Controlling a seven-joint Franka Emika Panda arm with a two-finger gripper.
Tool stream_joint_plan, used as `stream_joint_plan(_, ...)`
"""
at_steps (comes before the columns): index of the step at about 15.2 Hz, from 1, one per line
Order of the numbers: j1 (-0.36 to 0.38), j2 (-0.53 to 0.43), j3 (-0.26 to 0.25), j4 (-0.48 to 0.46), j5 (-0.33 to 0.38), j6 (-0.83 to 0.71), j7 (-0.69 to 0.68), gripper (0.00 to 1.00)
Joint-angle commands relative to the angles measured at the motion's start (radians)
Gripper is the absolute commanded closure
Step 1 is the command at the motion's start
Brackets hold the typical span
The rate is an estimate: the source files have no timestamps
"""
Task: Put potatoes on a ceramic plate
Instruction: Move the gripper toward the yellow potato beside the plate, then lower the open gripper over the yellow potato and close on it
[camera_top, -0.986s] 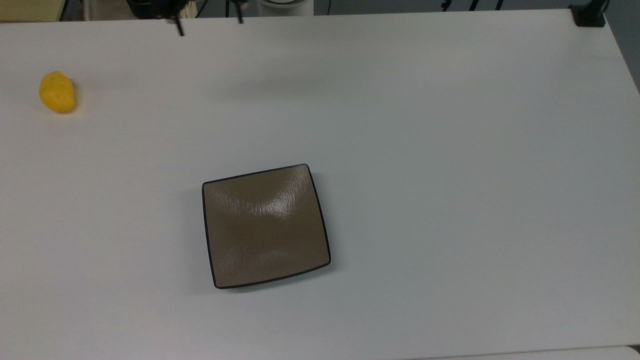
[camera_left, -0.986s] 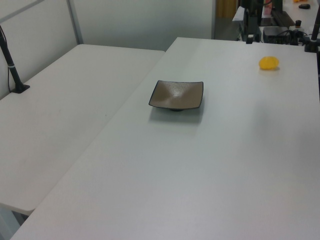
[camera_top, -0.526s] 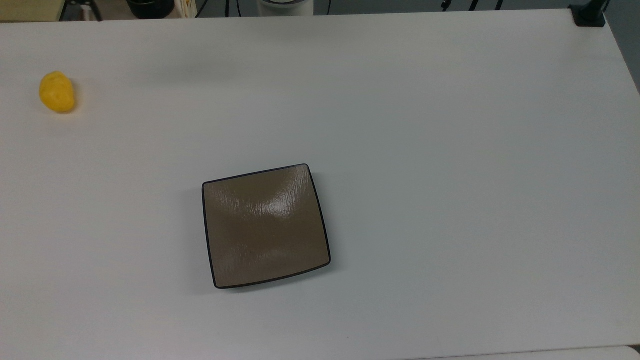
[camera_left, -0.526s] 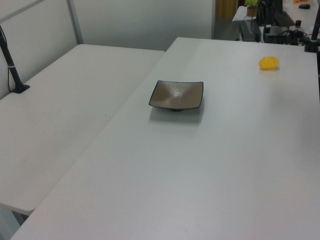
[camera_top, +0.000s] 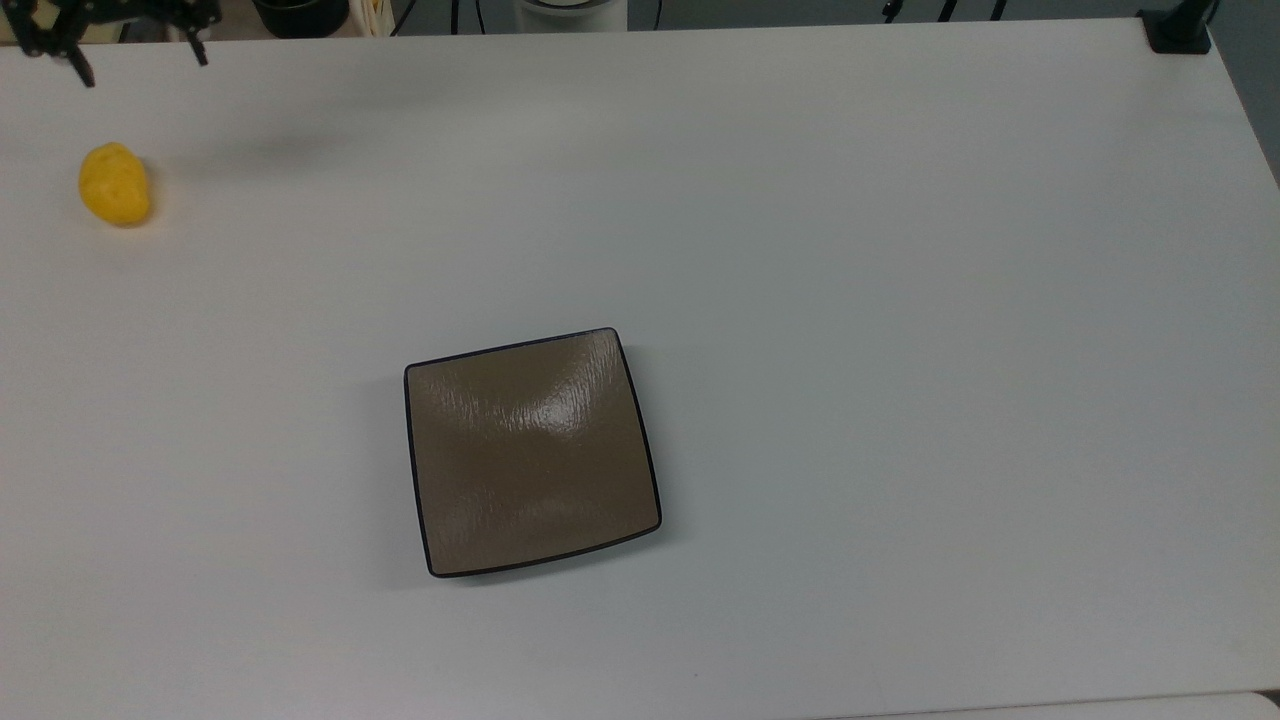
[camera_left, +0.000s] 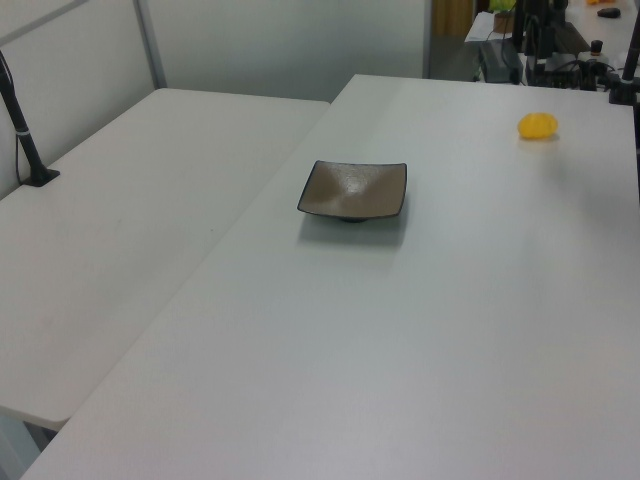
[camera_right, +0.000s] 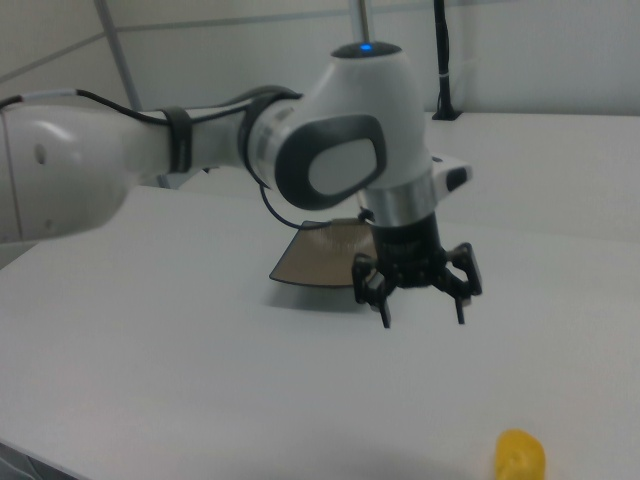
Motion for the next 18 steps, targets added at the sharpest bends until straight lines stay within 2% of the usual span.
stream_joint_plan(1,-0.024,0.060,-0.002,-0.009,-0.030,0.047,-0.046,0.00)
stream_joint_plan(4,-0.039,0.108,-0.008,-0.016,-0.056,0.101,-0.046,0.00)
stream_joint_plan(6,-0.041,0.126,-0.034,-0.035,-0.056,0.151,-0.046,0.00)
stream_joint_plan(10,-0.042,0.139,-0.073,-0.134,-0.057,0.323,-0.044,0.00)
stream_joint_plan(18,-0.056,0.241,-0.100,-0.144,-0.057,0.478,-0.044,0.00)
